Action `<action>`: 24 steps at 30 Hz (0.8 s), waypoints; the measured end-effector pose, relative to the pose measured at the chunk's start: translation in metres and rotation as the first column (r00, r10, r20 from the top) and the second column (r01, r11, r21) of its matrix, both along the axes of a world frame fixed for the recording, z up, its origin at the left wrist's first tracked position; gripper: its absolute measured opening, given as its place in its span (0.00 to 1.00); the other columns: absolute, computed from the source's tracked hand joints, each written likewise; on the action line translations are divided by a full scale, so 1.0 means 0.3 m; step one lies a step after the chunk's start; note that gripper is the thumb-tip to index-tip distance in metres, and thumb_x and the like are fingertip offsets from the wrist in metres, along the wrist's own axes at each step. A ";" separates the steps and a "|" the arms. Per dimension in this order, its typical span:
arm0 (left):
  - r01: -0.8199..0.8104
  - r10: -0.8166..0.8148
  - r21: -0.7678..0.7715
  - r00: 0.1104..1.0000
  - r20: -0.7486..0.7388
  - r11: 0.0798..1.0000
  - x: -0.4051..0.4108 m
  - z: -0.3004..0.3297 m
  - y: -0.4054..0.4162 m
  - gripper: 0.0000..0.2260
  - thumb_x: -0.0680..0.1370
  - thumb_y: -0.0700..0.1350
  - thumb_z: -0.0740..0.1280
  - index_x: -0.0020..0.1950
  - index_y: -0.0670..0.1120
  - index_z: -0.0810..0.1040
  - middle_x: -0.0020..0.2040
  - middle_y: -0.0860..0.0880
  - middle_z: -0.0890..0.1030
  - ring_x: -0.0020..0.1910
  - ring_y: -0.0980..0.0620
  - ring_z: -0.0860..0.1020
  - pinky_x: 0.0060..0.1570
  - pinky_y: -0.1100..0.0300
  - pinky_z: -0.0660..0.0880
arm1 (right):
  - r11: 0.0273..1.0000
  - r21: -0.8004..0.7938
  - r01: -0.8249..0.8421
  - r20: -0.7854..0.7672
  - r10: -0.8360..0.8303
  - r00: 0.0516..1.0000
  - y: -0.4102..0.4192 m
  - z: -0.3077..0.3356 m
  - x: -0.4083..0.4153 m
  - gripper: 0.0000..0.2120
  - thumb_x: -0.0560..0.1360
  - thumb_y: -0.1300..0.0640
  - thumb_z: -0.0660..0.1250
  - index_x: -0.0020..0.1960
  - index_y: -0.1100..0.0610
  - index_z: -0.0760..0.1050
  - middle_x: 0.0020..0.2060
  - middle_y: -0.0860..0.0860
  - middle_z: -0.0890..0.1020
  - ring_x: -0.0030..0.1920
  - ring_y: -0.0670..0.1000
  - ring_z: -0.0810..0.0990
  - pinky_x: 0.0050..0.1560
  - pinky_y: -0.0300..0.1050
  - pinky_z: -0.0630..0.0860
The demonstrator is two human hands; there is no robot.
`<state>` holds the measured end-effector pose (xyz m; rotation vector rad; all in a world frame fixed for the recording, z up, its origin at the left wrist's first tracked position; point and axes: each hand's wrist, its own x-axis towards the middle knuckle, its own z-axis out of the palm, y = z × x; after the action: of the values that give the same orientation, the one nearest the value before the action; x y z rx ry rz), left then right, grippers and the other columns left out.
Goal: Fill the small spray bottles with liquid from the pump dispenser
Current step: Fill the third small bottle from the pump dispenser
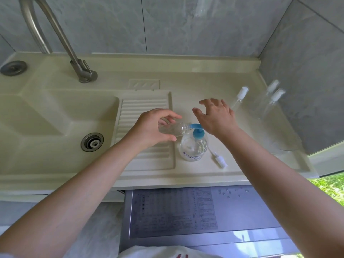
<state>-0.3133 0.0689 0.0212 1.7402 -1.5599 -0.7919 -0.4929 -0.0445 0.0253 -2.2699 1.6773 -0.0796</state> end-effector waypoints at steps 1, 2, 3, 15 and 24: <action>0.005 -0.005 -0.007 1.000 0.000 1.000 0.000 0.000 -0.001 0.26 0.63 0.40 0.82 0.57 0.58 0.82 0.52 0.57 0.81 0.49 0.60 0.79 0.48 0.77 0.70 | 1.000 0.002 0.003 -0.002 -0.003 1.000 -0.005 0.000 0.004 0.25 0.82 0.39 0.53 0.76 0.47 0.66 0.76 0.53 0.65 0.79 0.57 0.53 0.76 0.58 0.51; 0.008 -0.008 -0.011 1.000 0.000 1.000 0.001 0.000 0.000 0.25 0.63 0.40 0.82 0.56 0.58 0.82 0.52 0.56 0.80 0.49 0.60 0.79 0.48 0.77 0.69 | 1.000 0.004 0.009 -0.005 -0.009 1.000 -0.010 -0.003 0.007 0.25 0.82 0.39 0.54 0.75 0.46 0.66 0.76 0.52 0.65 0.79 0.58 0.53 0.77 0.58 0.51; 0.009 -0.009 -0.011 1.000 0.001 1.000 0.003 -0.001 0.001 0.24 0.63 0.40 0.82 0.55 0.58 0.83 0.52 0.56 0.80 0.48 0.61 0.78 0.48 0.77 0.69 | 1.000 0.003 0.015 -0.011 -0.015 1.000 -0.013 -0.009 0.011 0.24 0.82 0.40 0.54 0.75 0.46 0.66 0.76 0.52 0.65 0.79 0.58 0.54 0.77 0.58 0.51; 0.014 -0.014 -0.019 1.000 0.017 1.000 0.008 0.002 0.000 0.24 0.63 0.40 0.82 0.56 0.55 0.83 0.52 0.55 0.80 0.49 0.60 0.79 0.46 0.78 0.67 | 0.993 -0.112 0.018 0.033 -0.015 0.999 0.014 -0.045 0.031 0.25 0.84 0.45 0.49 0.81 0.47 0.52 0.81 0.54 0.53 0.81 0.60 0.46 0.78 0.60 0.45; 0.024 -0.023 -0.028 0.999 0.028 0.999 0.003 -0.002 0.004 0.24 0.63 0.39 0.82 0.56 0.53 0.83 0.52 0.54 0.80 0.48 0.62 0.78 0.46 0.79 0.67 | 0.999 -0.036 0.001 -0.003 -0.001 1.000 0.009 -0.061 0.036 0.25 0.85 0.46 0.48 0.81 0.45 0.50 0.81 0.54 0.49 0.81 0.61 0.44 0.78 0.61 0.43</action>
<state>-0.3125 0.0700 0.0206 1.7222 -1.6054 -0.7563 -0.4822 -0.0419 0.0069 -2.2963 1.6919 -0.1080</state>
